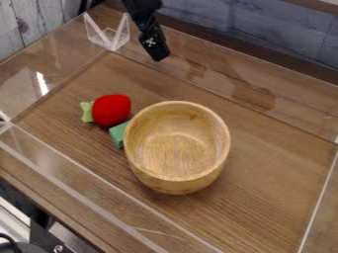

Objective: Remove the green stick from the brown bowl and put it on the table

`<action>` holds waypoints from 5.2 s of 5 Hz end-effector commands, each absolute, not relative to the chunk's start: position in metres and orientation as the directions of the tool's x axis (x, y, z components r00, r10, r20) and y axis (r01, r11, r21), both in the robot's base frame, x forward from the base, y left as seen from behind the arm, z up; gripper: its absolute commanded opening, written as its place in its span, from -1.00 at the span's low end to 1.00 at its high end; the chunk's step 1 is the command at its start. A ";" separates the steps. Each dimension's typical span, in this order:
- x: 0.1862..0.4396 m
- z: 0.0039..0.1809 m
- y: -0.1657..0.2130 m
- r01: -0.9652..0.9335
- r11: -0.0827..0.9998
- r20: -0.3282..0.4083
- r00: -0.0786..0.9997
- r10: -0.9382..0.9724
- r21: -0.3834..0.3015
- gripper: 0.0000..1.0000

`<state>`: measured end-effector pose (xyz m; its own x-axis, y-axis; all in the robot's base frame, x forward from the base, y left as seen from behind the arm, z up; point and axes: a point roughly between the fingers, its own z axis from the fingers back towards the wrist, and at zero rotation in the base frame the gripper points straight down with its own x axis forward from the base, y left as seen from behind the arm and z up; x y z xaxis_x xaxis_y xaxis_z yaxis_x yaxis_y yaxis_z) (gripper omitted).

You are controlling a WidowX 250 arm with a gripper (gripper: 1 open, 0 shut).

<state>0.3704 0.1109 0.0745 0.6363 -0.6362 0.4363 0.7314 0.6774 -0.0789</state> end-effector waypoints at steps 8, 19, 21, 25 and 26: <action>0.377 0.084 0.128 0.741 0.672 0.433 0.600 -0.673 0.017 1.00; 0.373 0.065 0.134 0.561 0.826 0.427 0.736 -0.526 0.051 1.00; 0.378 0.098 0.134 0.529 0.848 0.435 0.755 -0.490 0.037 1.00; 0.367 0.084 0.141 0.572 0.820 0.426 0.746 -0.512 -0.017 -1.00; 0.369 0.079 0.142 0.525 0.851 0.426 0.777 -0.464 -0.031 1.00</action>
<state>0.3609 0.1360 0.0580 0.8002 -0.4544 0.3914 0.5256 0.8457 -0.0926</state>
